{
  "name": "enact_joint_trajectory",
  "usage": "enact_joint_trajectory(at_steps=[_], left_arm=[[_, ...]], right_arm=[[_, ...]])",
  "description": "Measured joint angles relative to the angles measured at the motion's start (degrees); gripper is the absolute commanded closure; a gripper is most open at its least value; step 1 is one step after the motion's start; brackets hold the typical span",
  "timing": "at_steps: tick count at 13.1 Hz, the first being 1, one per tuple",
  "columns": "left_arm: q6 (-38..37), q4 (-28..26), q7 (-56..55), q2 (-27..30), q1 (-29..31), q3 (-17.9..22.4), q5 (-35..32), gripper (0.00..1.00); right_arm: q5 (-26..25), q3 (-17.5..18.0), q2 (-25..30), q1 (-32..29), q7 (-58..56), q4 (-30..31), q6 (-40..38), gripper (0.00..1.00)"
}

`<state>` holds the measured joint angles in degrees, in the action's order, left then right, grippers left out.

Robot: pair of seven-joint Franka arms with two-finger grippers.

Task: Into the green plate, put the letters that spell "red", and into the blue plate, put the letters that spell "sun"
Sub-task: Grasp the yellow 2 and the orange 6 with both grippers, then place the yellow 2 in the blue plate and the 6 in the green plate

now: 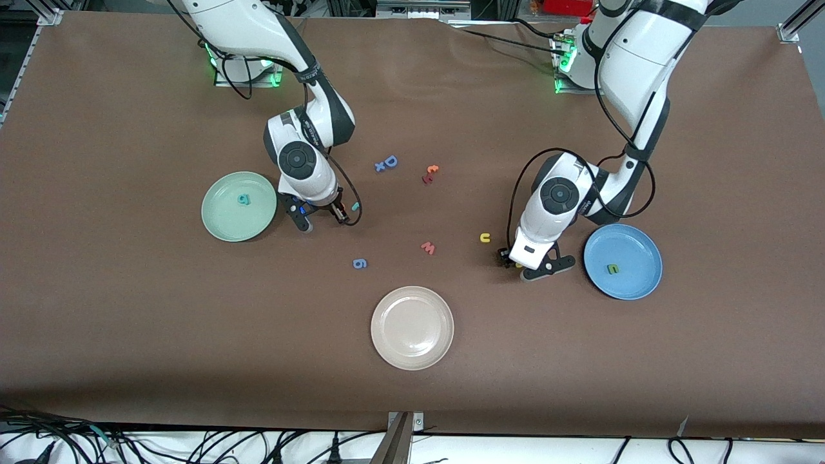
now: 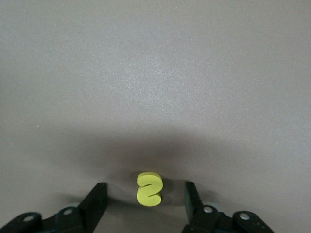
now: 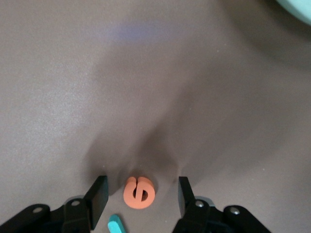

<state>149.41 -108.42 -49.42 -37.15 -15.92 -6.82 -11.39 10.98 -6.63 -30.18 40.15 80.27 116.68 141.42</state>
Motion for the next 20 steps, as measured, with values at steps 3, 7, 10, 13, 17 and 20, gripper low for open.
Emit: enact_joint_trajectory(at_steps=[3,7,10,13,17,20], left_arm=[[0.0,0.4,0.1,0.0,0.0,0.1,-1.0,0.78],[0.1,0.7,0.2,0.0,-0.1,0.2,-3.8,0.98],[0.2,0.8,3.1,0.0,-0.2,0.7,-4.1,0.98],[0.0,1.3,15.6,0.4,0.8,4.1,-4.1,0.96],[-4.9,1.6,32.4,4.5,5.9,4.6,-4.1,0.93],[-6.9,1.5,45.0,6.3,10.4,4.6,-2.3,0.87]], right_arm=[[0.0,0.0,0.0,0.2,1.0,0.2,0.5,0.42],[0.0,0.0,0.0,0.3,1.7,0.3,1.7,0.63],[0.0,0.0,0.1,0.4,1.7,0.4,2.0,0.82],[0.0,0.0,0.2,0.4,1.3,0.4,2.0,0.83],[0.0,-1.8,1.6,0.5,-5.9,0.3,-1.4,0.83],[0.0,-7.7,5.2,0.4,-17.7,0.3,-9.4,0.83]])
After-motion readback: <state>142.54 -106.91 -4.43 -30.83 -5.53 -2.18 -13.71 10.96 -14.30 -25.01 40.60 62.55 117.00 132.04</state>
